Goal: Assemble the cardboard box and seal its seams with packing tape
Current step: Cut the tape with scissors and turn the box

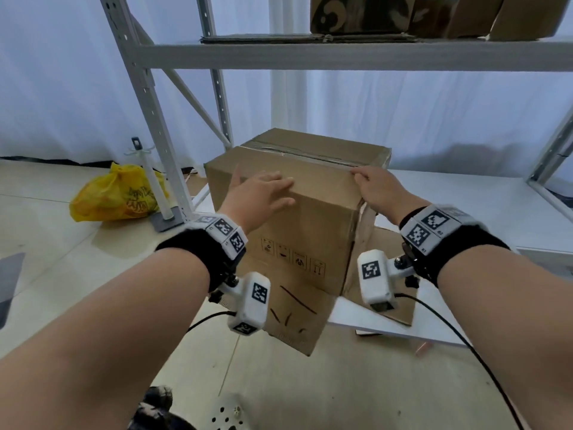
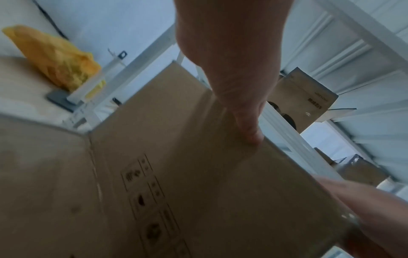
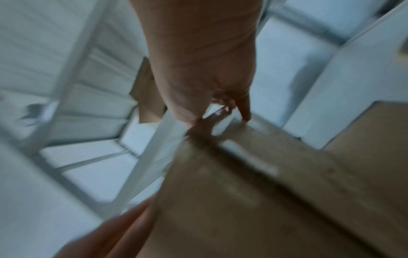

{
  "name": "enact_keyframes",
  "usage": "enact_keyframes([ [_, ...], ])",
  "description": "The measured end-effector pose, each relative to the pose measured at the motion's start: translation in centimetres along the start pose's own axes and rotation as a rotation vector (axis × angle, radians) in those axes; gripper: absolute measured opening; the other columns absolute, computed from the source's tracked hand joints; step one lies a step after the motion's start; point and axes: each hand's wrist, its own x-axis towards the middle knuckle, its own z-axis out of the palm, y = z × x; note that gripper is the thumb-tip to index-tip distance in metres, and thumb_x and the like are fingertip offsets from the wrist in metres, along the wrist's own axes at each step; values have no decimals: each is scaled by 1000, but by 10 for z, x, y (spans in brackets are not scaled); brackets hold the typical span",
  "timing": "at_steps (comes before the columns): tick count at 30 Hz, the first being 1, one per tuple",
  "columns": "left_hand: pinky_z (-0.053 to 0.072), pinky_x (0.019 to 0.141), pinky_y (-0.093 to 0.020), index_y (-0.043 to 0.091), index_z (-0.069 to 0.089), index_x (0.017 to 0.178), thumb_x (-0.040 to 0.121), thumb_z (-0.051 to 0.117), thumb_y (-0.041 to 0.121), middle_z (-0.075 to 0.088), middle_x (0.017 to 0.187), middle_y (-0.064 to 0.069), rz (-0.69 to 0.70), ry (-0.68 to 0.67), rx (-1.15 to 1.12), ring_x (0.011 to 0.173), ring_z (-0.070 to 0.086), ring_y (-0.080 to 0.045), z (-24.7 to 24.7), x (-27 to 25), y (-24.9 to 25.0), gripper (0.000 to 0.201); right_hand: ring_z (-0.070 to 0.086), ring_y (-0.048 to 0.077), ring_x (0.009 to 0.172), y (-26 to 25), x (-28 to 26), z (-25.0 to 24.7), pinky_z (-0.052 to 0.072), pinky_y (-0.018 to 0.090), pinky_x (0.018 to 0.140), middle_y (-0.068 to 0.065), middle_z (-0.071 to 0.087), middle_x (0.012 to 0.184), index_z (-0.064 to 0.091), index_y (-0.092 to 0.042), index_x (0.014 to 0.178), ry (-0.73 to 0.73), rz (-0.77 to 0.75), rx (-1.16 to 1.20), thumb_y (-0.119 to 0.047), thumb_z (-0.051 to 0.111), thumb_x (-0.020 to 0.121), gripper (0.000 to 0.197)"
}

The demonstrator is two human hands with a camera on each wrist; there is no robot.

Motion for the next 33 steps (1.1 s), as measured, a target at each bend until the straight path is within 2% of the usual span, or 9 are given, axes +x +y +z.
enact_keyframes([
  [3, 13, 116, -45, 36, 46, 137, 94, 39, 56, 44, 144, 7, -35, 113, -64, 135, 37, -16, 10, 7, 20, 48, 21, 43, 140, -17, -7, 14, 18, 51, 112, 29, 34, 144, 51, -10, 127, -120, 75, -275, -72, 24, 89, 77],
  [5, 20, 111, -44, 35, 50, 134, 93, 39, 56, 49, 139, 7, -31, 137, -73, 130, 41, -18, 11, 10, 25, 47, -4, 41, 145, -22, -18, 19, 11, 54, 115, 27, 6, 156, 17, -9, 151, -167, 93, -460, -84, 28, 78, 105],
  [7, 22, 108, -43, 31, 54, 130, 95, 36, 54, 53, 132, 5, -32, 135, -106, 124, 44, -18, 7, 11, 23, 46, 0, 42, 145, -23, -25, 18, 16, 54, 114, 28, 4, 156, 4, -12, 153, -164, 28, -607, -84, 42, 71, 115],
  [11, 25, 108, -46, 27, 53, 130, 99, 27, 50, 50, 136, -6, -210, 67, -42, 126, 43, -25, -2, 23, 0, 47, 19, 41, 140, -15, -16, 8, 32, 53, 108, 28, 26, 148, 23, -15, 147, -180, -56, -659, -72, 58, 74, 99],
  [21, 29, 109, -50, 13, 31, 144, 80, 47, 71, 22, 149, -21, -620, -45, -257, 134, 30, -41, -3, 42, -59, 87, 22, 25, 143, 5, -38, -9, 21, 41, 115, 7, 28, 154, 33, -25, 147, -138, -241, -483, -57, 54, 87, 71],
  [25, 37, 103, -46, 14, 36, 140, 75, 54, 70, 29, 139, -18, -684, 30, -317, 124, 40, -41, -2, 37, -59, 87, 50, 24, 101, -1, -33, -10, 39, 39, 92, 0, 57, 101, 66, -18, 97, 23, -144, -160, -70, 35, 82, 62],
  [26, 36, 104, -44, 14, 38, 139, 77, 55, 67, 29, 139, -18, -696, 53, -334, 125, 39, -41, -2, 35, -58, 84, 48, 26, 101, -5, -27, -10, 37, 40, 92, 5, 57, 101, 64, -16, 94, 57, -85, -197, -69, 31, 82, 63],
  [30, 34, 102, -43, 13, 40, 137, 86, 52, 54, 33, 139, -21, -738, 140, -383, 127, 37, -39, 1, 20, -56, 66, 26, 39, 136, -10, -8, -1, 29, 47, 109, 20, 19, 153, 29, -6, 145, 3, 232, -369, -57, 40, 91, 75],
  [33, 32, 102, -45, 17, 39, 139, 88, 46, 52, 42, 140, -16, -769, 161, -378, 125, 41, -39, 7, 7, -66, 62, 25, 32, 142, -13, -5, -1, 24, 42, 115, 15, 6, 160, 14, -6, 151, -116, 200, -337, -55, 32, 97, 76],
])
